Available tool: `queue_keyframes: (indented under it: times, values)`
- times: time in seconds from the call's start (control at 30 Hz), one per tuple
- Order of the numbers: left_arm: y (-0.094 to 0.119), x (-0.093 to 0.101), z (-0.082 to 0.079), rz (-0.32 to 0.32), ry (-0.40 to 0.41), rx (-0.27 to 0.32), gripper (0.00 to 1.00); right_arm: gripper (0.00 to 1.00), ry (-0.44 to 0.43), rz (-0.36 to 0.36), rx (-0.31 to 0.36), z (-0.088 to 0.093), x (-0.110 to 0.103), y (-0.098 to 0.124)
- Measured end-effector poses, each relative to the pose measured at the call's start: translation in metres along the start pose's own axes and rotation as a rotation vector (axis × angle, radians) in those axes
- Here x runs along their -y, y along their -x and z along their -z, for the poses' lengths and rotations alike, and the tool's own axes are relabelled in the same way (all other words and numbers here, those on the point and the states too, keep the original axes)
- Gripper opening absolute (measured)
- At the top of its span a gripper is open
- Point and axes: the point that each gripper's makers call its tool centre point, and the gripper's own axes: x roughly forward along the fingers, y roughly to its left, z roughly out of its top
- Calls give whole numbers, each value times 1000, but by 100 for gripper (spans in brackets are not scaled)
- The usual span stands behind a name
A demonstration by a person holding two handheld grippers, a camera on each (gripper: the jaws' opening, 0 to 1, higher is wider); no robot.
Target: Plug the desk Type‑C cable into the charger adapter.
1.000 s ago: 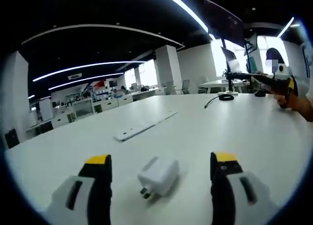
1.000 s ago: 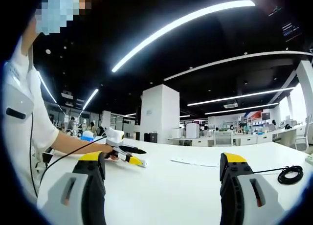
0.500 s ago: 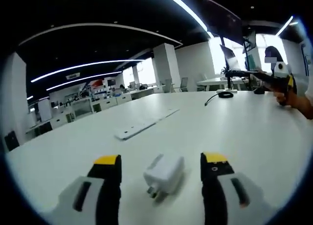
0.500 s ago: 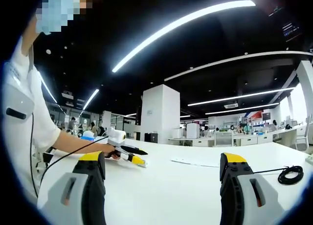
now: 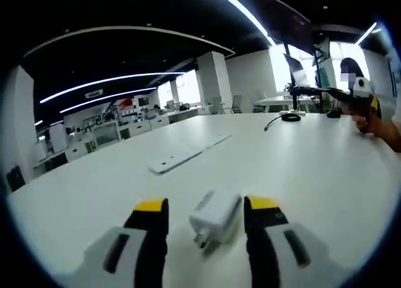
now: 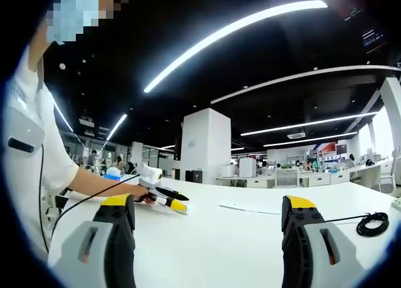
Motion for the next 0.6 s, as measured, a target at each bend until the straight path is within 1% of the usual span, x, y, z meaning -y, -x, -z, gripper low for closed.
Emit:
queue_keyframes:
  times: [0.2,0.47,0.6]
  values:
    - [-1,3,2,17,-3,-10,43,99,3,0,2,-1,0,0]
    - [-3,7,9,37,-1,-43,38,99,6,0,3,-1,0,1]
    - [-3,8,10,44,1,-45,36,99,7,-1,2,-1,0,0]
